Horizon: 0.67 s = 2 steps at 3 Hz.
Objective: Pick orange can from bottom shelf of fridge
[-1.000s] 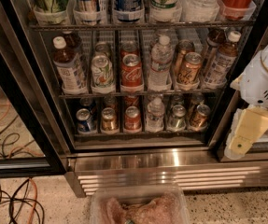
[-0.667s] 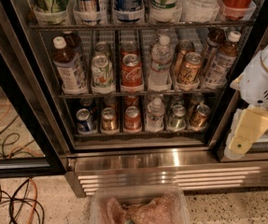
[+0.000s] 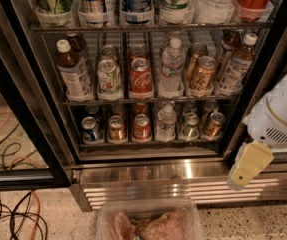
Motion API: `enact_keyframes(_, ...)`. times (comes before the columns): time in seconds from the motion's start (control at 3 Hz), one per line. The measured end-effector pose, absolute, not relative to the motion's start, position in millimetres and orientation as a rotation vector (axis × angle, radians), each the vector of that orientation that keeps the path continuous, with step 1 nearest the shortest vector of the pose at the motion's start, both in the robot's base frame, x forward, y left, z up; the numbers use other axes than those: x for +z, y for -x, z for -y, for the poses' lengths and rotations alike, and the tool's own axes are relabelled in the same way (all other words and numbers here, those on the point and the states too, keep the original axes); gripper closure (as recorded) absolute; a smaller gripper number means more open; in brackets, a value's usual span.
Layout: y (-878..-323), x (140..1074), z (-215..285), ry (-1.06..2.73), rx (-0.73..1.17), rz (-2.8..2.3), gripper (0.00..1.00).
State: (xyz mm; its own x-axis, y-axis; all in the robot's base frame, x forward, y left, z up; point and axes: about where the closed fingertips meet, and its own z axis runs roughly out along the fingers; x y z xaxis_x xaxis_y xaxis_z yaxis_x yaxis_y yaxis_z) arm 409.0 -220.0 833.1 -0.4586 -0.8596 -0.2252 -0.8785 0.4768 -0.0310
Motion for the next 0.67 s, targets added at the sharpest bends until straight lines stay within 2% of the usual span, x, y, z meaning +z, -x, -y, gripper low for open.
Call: enact_keyframes(0.67,-418.3,746.7,231.3,1.296,0.155,-2.706,0.0)
